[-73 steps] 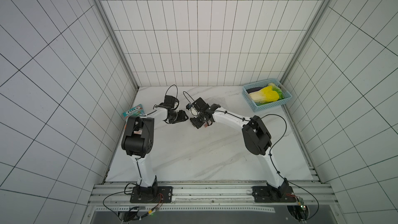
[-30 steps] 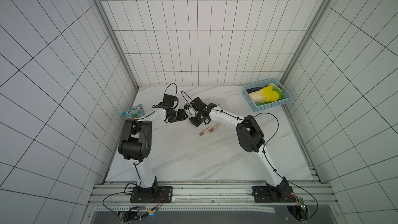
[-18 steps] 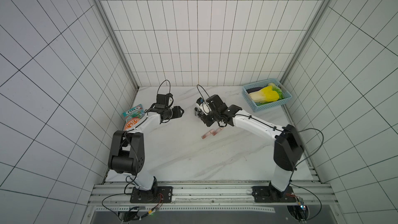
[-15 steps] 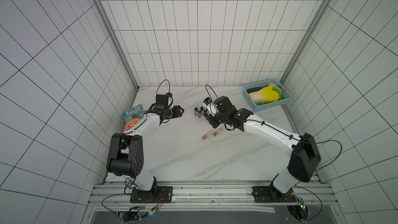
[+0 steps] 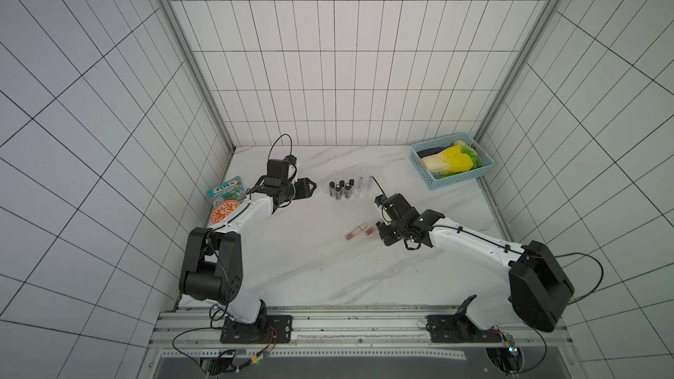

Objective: Arrange the lipsticks in the organizer
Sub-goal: Adjust the lipstick at the center of the board.

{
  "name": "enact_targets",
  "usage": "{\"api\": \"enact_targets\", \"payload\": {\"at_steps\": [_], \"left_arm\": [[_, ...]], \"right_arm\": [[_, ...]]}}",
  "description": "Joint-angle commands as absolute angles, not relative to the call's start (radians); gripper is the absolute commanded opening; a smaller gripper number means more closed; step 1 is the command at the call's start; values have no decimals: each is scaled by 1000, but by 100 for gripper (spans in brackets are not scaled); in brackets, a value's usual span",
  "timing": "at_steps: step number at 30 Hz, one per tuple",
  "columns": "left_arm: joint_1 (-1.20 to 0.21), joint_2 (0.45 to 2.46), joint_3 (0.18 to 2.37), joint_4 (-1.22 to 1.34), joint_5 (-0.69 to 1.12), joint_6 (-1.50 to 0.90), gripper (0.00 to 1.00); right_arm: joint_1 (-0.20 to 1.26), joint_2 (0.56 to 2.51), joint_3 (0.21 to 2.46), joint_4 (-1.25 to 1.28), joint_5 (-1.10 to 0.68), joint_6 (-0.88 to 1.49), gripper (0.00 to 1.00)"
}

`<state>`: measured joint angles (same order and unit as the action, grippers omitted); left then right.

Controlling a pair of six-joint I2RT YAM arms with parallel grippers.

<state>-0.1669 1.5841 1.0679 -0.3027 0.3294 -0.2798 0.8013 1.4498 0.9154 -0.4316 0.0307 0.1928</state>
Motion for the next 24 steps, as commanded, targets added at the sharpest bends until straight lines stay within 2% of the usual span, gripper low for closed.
{"api": "enact_targets", "payload": {"at_steps": [1,8,24], "left_arm": [[-169,1563,1062,-276,333,-270,54],[-171,1574,1062,-276,326,-268,53],[-171,1578,1062,-277,323,-263,53]], "right_arm": [[786,1482,927,-475,23,209,17],[784,1576,967,-542,-52,201,15],[782,1619,980,-532,-72,184,15]]}}
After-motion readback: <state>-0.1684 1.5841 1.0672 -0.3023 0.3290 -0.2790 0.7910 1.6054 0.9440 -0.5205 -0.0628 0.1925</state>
